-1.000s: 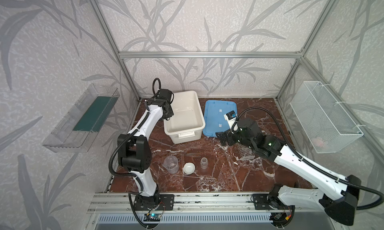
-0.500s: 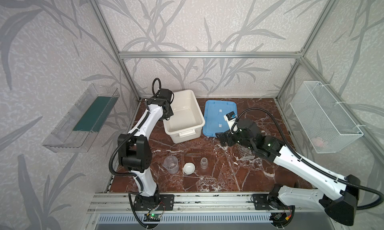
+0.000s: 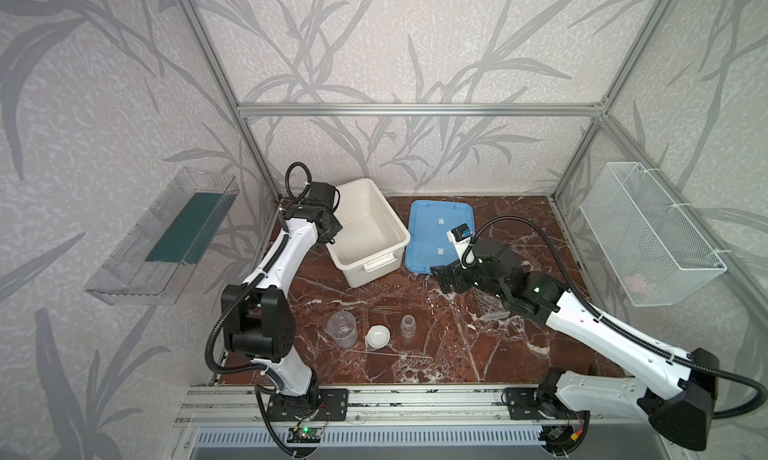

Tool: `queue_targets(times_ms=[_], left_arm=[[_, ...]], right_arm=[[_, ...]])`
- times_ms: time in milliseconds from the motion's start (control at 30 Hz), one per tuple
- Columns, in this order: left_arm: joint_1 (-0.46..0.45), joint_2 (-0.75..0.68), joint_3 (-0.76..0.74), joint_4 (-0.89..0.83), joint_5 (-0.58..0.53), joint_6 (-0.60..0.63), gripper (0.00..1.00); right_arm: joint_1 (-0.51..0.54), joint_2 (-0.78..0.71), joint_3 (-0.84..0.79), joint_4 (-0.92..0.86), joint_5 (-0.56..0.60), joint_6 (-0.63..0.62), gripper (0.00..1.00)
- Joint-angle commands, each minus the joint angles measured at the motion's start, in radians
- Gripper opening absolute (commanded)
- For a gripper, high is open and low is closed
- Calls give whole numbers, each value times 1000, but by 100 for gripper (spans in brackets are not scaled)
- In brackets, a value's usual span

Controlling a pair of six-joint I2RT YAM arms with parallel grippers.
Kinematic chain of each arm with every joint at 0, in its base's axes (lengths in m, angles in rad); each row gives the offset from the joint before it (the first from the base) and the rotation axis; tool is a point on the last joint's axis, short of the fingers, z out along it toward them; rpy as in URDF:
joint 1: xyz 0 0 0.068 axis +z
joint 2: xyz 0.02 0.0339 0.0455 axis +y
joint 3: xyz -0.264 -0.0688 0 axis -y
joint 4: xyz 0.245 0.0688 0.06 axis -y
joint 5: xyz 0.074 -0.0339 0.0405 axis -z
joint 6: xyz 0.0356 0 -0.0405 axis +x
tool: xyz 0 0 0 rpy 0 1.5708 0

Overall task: Organize the chemistry lab equipment
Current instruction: 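Pull the white bin nearer with the left gripper while the right lowers onto the lid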

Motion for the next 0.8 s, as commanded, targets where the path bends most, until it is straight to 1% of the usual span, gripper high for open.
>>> queue_targets(times_ms=[0,100,167,267,400,467,533,567,600,633,700,767], left_arm=[[6,-68,-29,52,-34,-154,19],[7,-93,-81,132,13,-173,16],[5,-78,-63,105,13,-177,15],[5,-82,-63,72,9,-198,15],[5,-135,-153,132,28,-299,15],[-5,-171,-197,173,7,-352,15],[-20,-196,-227,194,-20,-395,14],[-32,-212,-241,202,-42,-416,12],[-40,-225,-253,207,-65,-426,6],[-51,-241,-267,211,-90,-444,5],[-63,-266,-306,248,-104,-464,5],[-79,-284,-327,245,-118,-499,6]], right_arm=[[2,14,5,36,-31,26,99],[2,37,-2,88,-96,52,99],[2,64,9,110,-138,71,99],[4,86,16,122,-158,86,99],[4,95,10,139,-155,94,99],[4,111,10,155,-179,100,99],[4,136,11,185,-228,98,99],[4,150,13,203,-242,100,99],[4,163,17,210,-252,103,99],[3,175,26,216,-263,103,99],[4,202,41,229,-278,102,99],[4,233,62,232,-300,103,99]])
